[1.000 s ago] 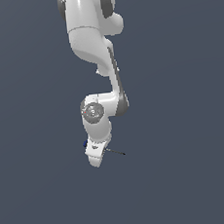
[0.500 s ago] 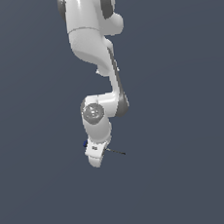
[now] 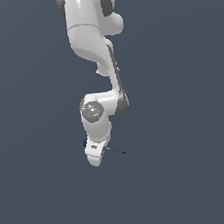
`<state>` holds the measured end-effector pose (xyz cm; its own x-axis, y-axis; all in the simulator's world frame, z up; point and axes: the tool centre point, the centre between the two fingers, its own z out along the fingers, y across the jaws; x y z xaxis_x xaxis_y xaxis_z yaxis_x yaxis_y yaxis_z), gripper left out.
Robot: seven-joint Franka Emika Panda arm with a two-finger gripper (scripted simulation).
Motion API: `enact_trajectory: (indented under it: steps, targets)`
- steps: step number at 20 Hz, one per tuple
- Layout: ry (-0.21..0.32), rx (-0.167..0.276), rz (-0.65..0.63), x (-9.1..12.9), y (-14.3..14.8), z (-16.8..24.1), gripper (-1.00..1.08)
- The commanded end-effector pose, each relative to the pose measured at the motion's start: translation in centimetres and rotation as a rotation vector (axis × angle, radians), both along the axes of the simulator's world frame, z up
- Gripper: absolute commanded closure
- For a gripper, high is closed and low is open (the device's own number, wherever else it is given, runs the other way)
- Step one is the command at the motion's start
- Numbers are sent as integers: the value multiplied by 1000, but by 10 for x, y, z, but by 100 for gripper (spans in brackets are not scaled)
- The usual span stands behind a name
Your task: Pick up the object and move it to a goal position.
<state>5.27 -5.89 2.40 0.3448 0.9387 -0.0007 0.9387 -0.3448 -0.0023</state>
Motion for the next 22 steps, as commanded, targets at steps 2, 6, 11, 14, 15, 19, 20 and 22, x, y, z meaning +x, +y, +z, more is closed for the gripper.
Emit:
enact_trajectory:
  steps: [2,6,11,14,15,19,20,22]
  targets:
    - [-2,0,0,0,-2,16,108]
    - [-2,-1,0,-1,-5,44,108]
    - [-2,-1,1,-2,-10,92,108]
    - [-2,-1,1,-3,-12,117,108]
    - [-2,0,1,-3,-13,125,108]
    - [-2,0,1,-2,-15,146,108]
    - [-2,0,1,-2,-16,150,108]
    - [-2,0,1,-2,-16,155,108]
